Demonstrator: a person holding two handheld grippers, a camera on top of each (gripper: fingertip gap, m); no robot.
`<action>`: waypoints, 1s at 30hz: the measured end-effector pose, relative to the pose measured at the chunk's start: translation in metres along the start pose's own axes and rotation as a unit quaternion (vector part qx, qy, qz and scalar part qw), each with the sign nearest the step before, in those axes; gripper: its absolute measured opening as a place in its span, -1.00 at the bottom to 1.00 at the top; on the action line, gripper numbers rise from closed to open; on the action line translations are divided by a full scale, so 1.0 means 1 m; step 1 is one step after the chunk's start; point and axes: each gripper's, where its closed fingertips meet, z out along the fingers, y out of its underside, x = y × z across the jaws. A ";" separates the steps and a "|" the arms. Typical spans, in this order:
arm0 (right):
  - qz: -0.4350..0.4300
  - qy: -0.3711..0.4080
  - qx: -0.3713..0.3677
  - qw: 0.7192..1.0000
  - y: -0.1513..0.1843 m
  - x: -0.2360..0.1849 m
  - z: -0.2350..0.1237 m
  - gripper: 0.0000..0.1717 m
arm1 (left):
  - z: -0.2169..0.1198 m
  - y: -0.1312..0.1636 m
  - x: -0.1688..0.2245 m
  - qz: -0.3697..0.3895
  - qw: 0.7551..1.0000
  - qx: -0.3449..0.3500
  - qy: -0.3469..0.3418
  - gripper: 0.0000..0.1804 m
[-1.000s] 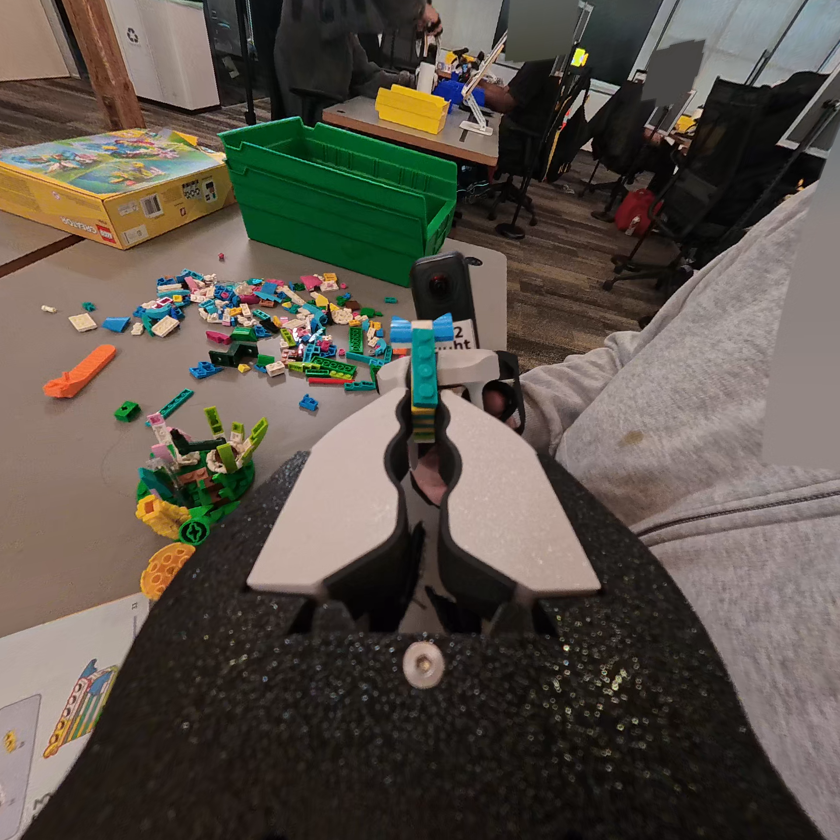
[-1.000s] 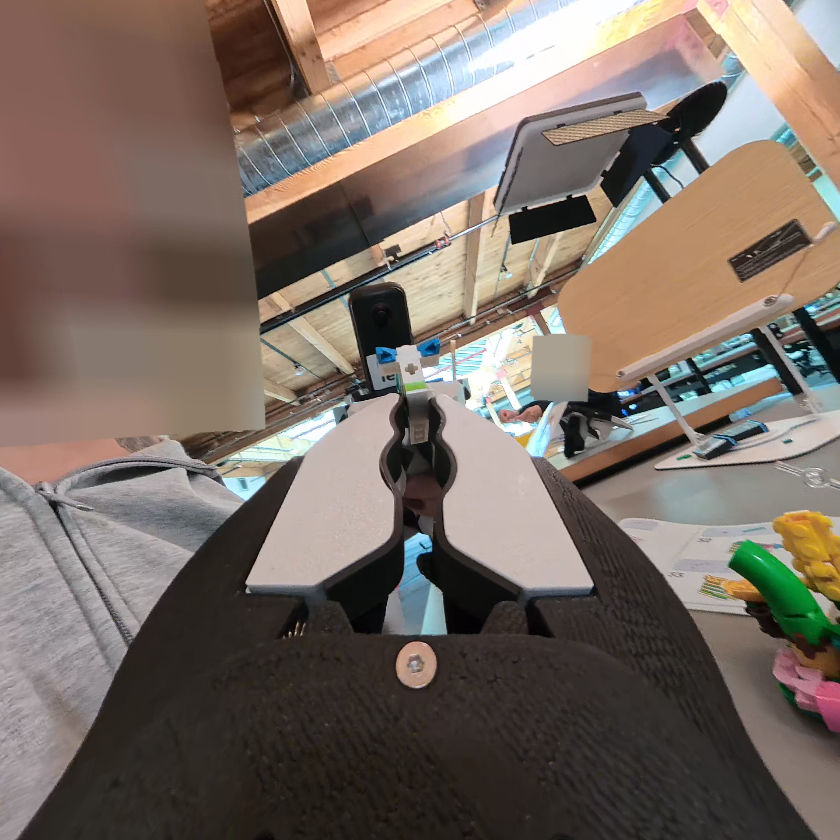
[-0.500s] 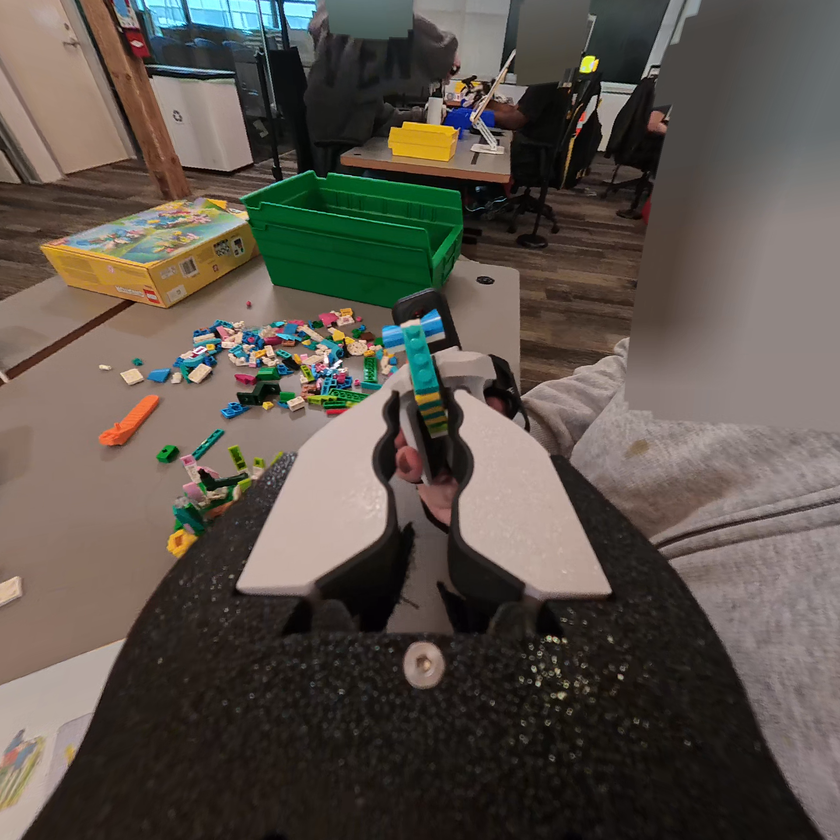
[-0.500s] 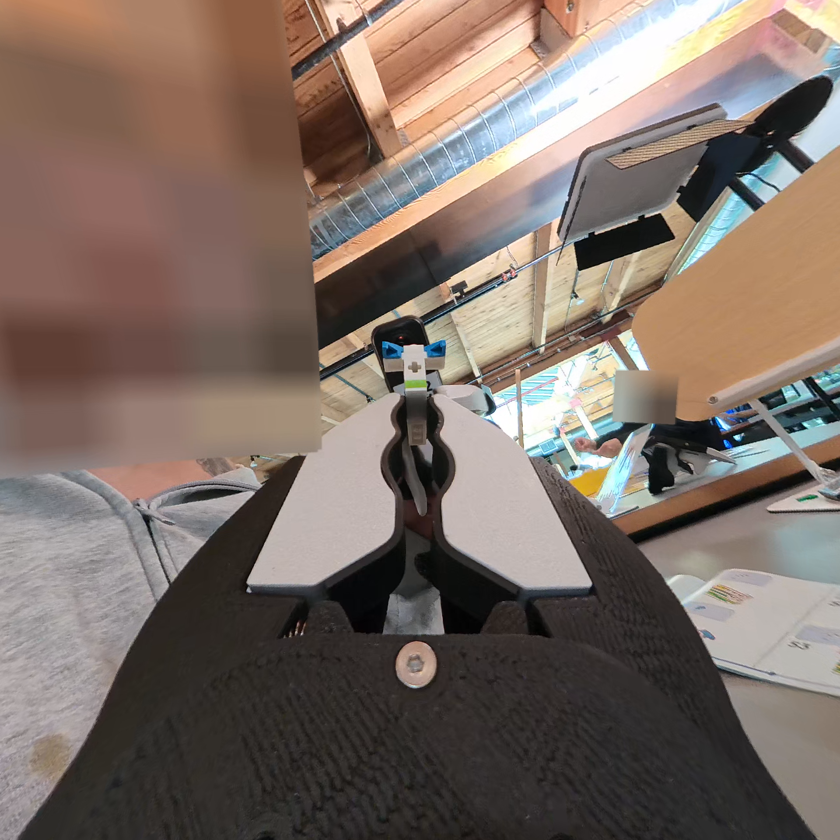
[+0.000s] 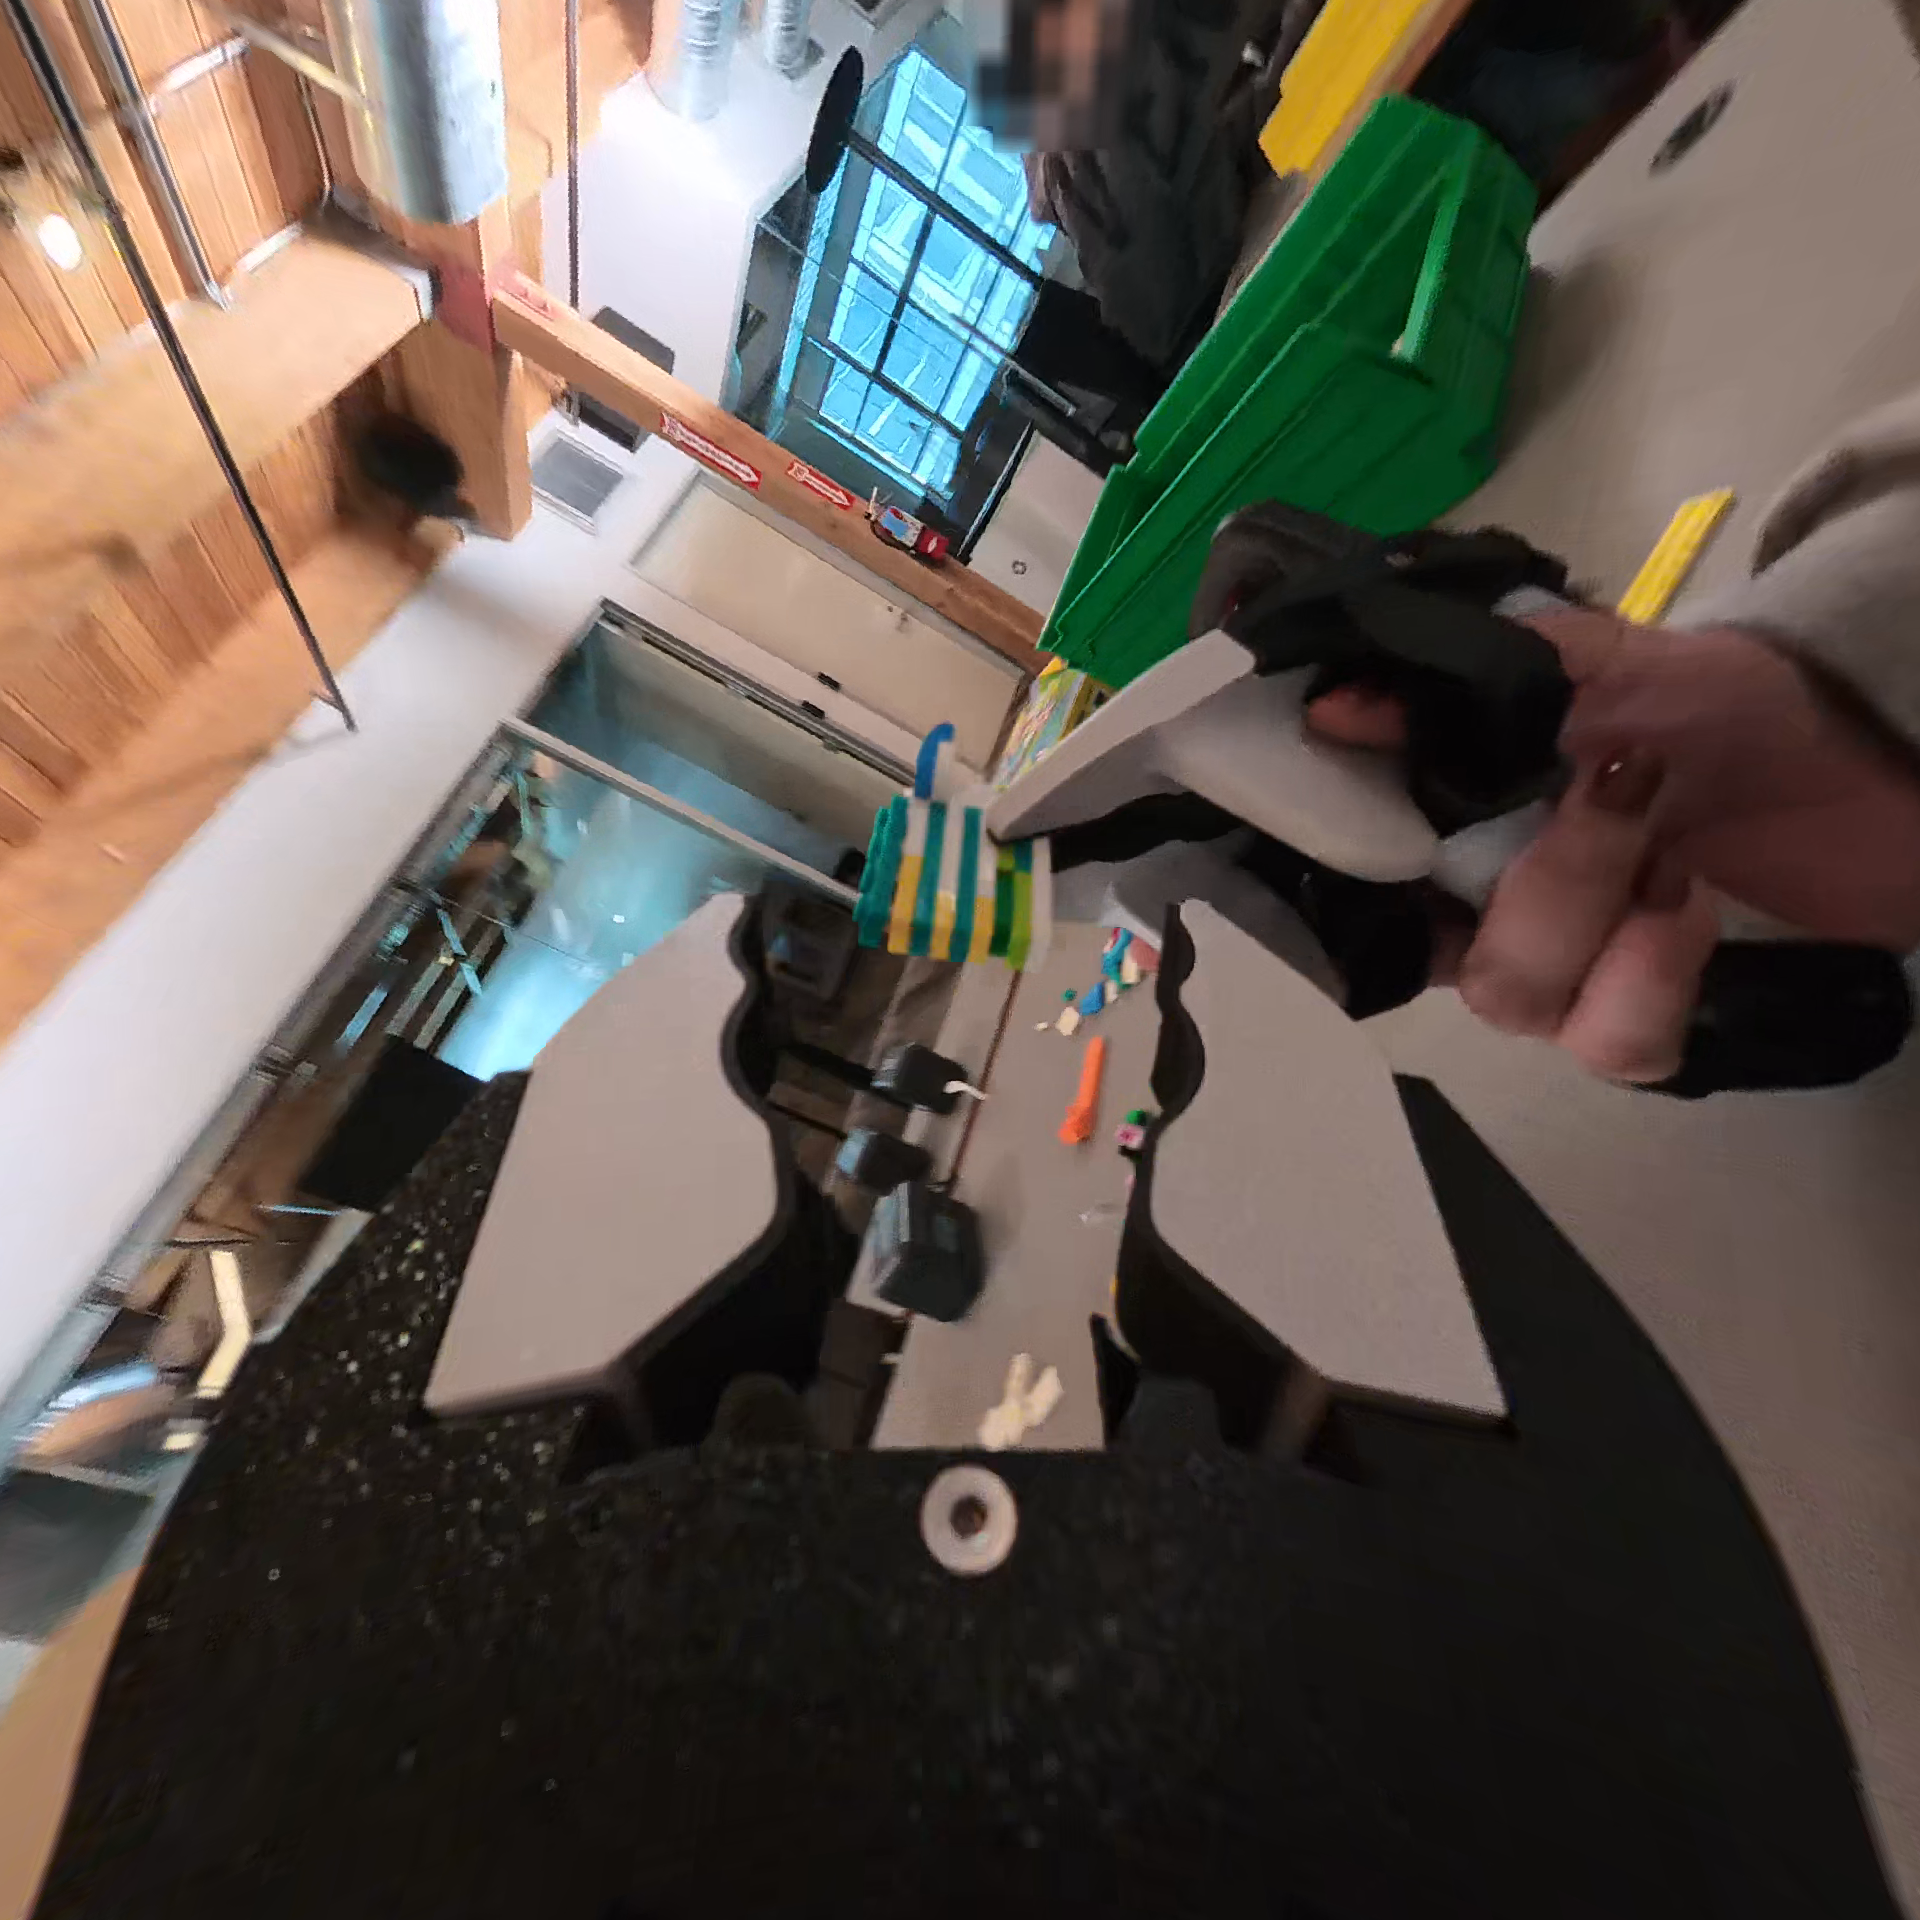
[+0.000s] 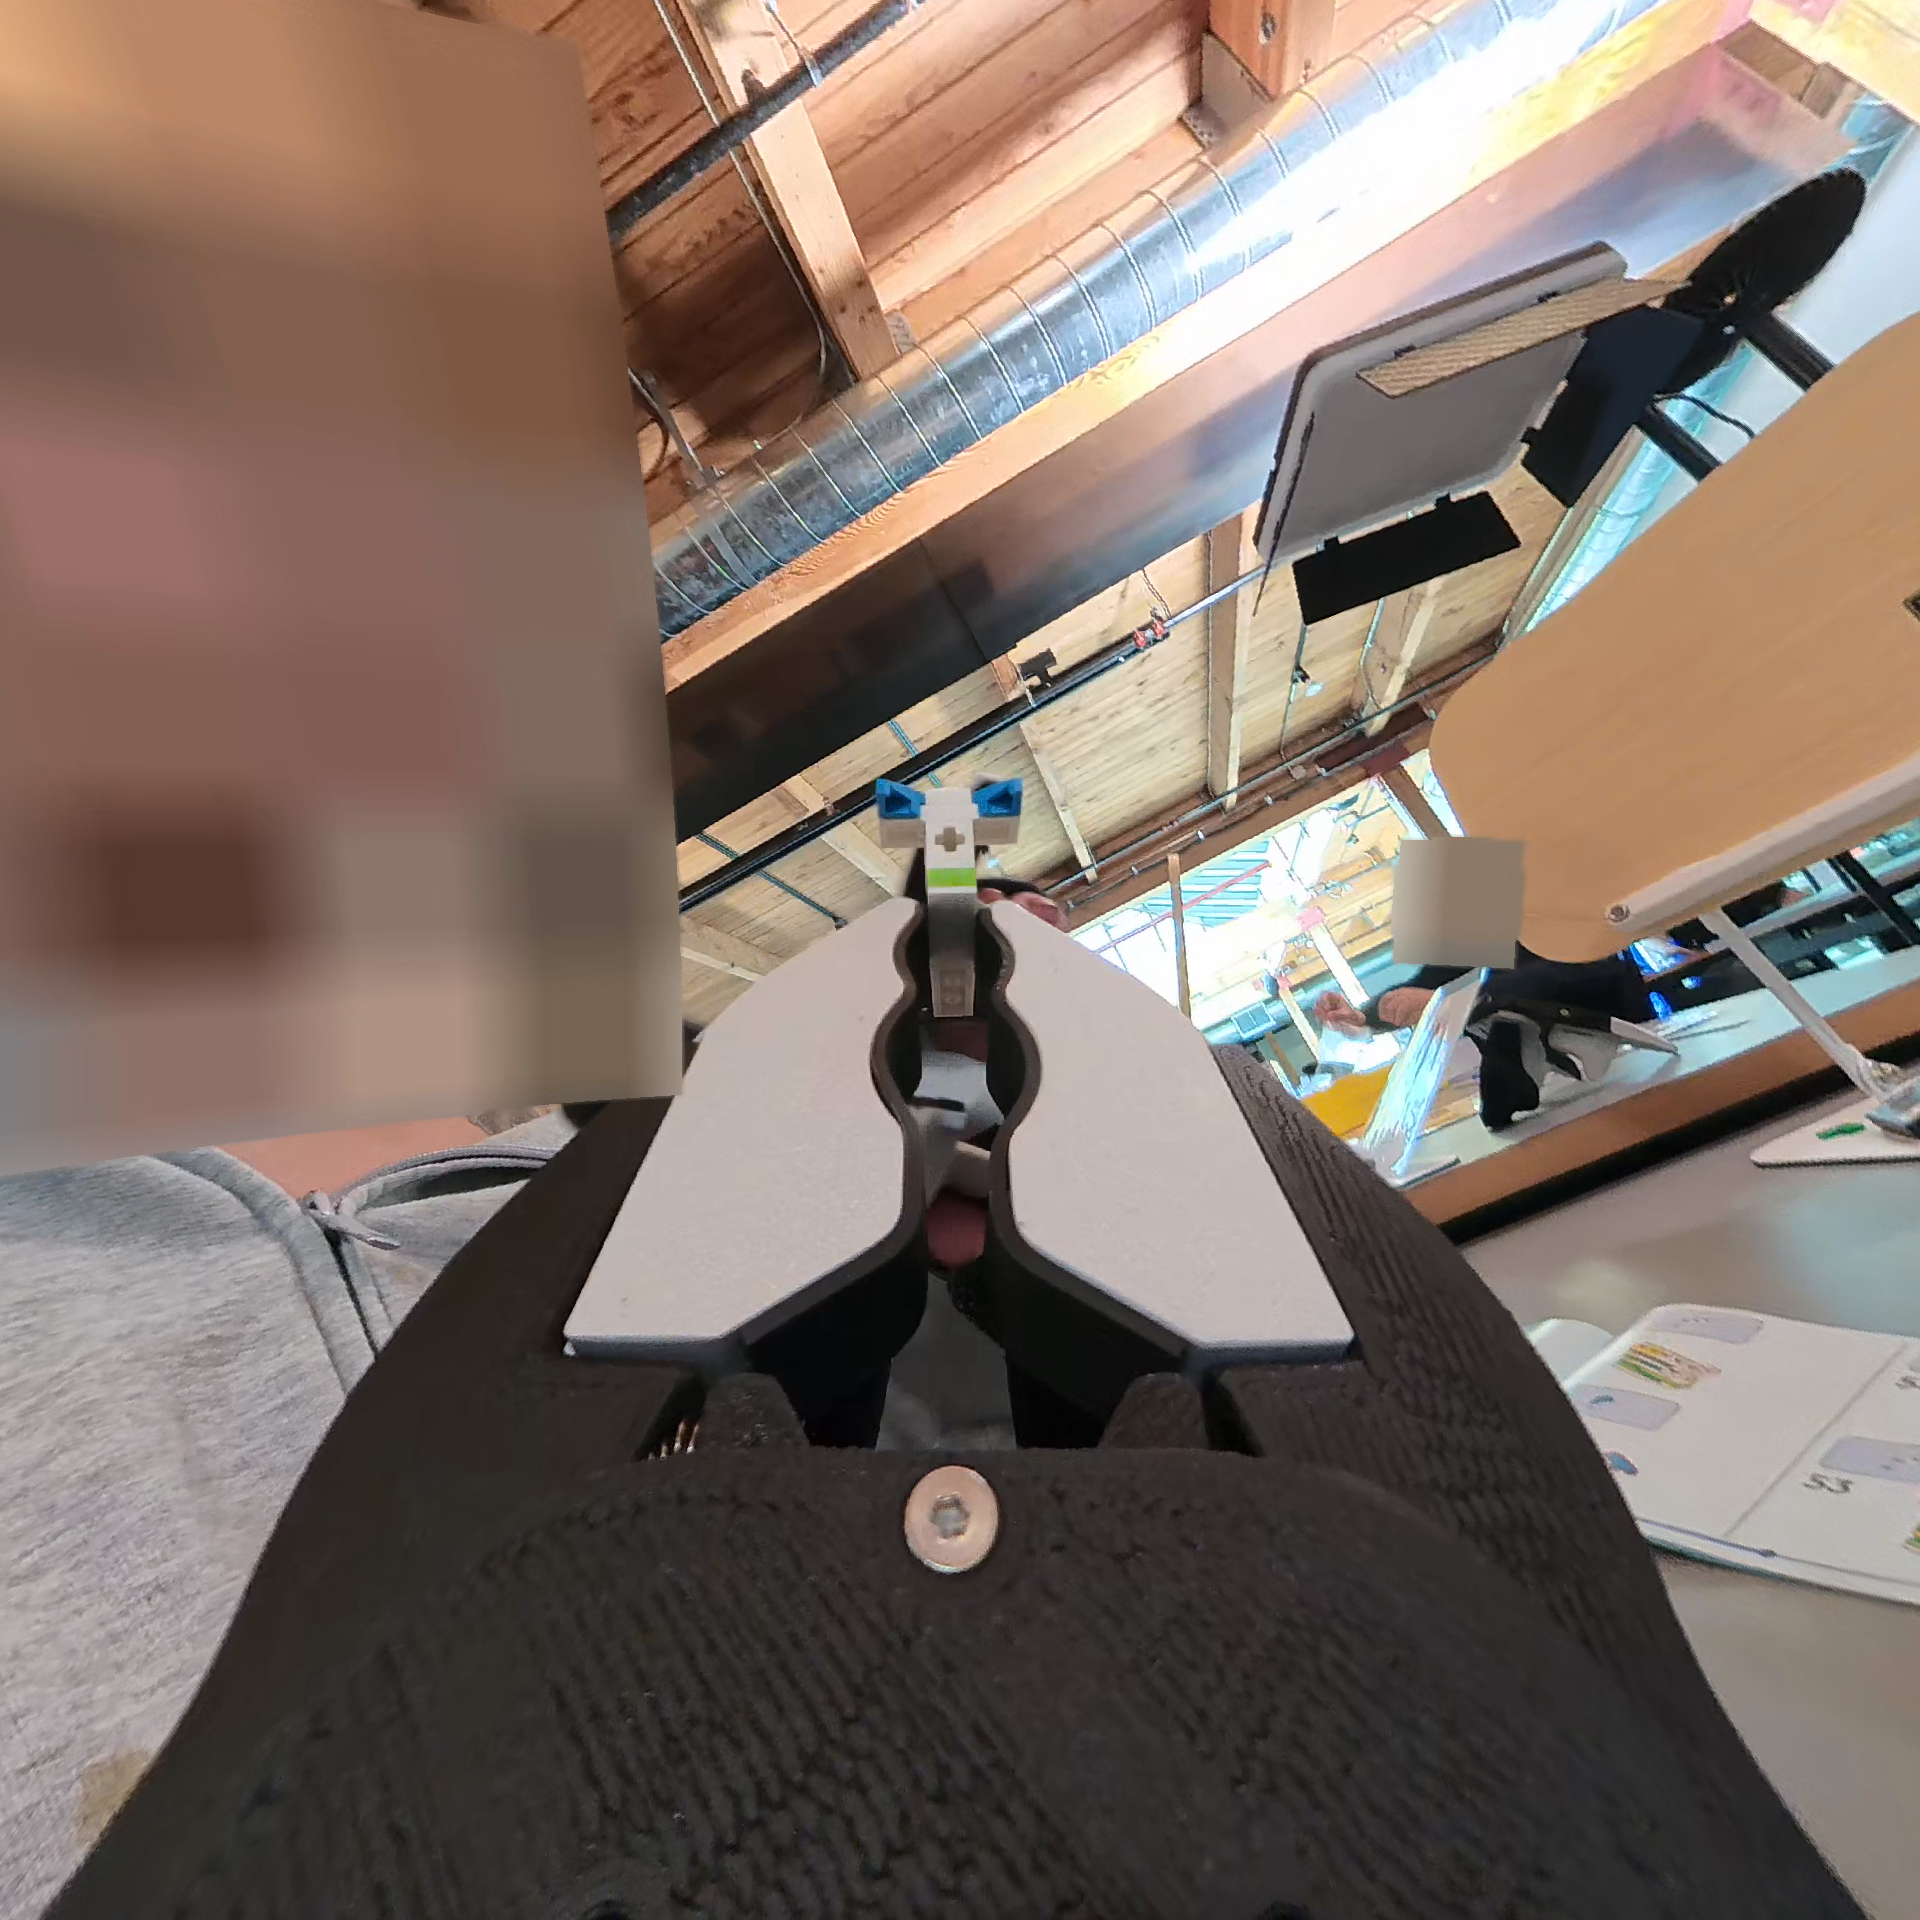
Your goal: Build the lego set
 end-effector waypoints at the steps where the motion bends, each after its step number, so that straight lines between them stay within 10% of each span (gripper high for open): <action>1: 0.002 0.001 -0.003 1.000 0.001 0.000 0.000 -0.93 | 0.002 0.001 0.001 0.023 1.000 -0.005 -0.002 -0.22; 10: 0.016 0.007 -0.018 1.000 0.009 0.000 0.000 -0.92 | 0.004 -0.002 0.002 0.081 0.997 0.008 -0.012 -0.59; 30: 0.037 -0.007 -0.031 0.999 0.015 -0.005 0.001 -0.93 | 0.001 -0.005 0.005 0.016 0.999 0.031 0.018 -0.59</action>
